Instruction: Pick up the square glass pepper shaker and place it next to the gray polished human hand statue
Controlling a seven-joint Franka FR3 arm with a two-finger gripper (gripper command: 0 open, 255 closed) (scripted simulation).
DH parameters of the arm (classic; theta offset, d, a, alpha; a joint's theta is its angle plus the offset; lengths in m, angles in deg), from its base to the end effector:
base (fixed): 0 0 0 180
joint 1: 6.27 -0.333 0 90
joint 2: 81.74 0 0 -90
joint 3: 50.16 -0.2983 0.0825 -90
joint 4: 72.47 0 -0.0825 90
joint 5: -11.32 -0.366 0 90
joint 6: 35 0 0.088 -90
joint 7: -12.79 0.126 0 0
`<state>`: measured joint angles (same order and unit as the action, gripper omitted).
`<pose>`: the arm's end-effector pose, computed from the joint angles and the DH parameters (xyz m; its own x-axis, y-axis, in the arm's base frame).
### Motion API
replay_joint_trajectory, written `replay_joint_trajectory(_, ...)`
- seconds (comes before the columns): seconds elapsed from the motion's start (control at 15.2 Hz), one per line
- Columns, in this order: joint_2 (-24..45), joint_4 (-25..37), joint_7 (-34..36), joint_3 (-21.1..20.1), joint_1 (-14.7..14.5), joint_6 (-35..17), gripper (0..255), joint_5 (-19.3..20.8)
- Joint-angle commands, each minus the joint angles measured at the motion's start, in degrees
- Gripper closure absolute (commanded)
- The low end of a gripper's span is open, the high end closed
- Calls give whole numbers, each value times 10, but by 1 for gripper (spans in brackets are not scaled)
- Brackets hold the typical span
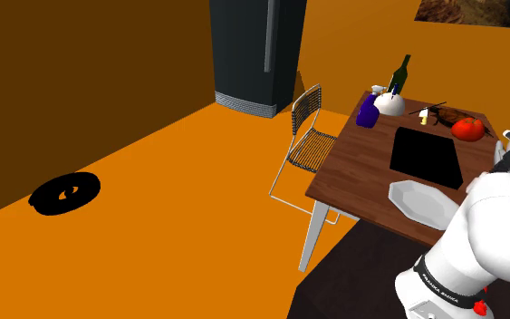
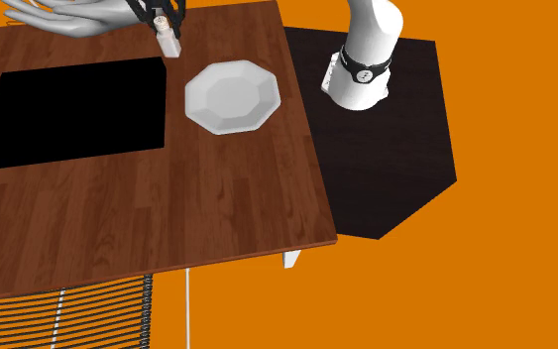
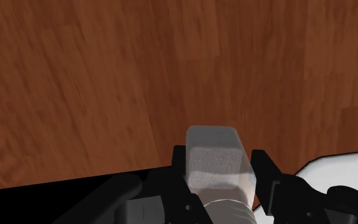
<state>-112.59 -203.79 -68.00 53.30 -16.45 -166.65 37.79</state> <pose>-0.0241 -0.4976 0.2615 0.9774 0.0915 0.1907 0.1003 -0.9943 -0.0371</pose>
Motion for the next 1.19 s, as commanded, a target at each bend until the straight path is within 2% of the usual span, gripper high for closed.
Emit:
replay_joint_trajectory(0.0, -8, -3, 6, 29, -23, -17, 255, 14)
replay_joint_trajectory(0.53, -9, -3, 7, 29, -23, -17, 255, 14)
replay_joint_trajectory(0.59, -9, -3, 7, 29, -23, -17, 0, 14)
replay_joint_trajectory(0.92, -9, -3, 7, 29, -23, -17, 0, 14)
replay_joint_trajectory(1.12, 12, 12, -17, -44, 40, 32, 0, -23)
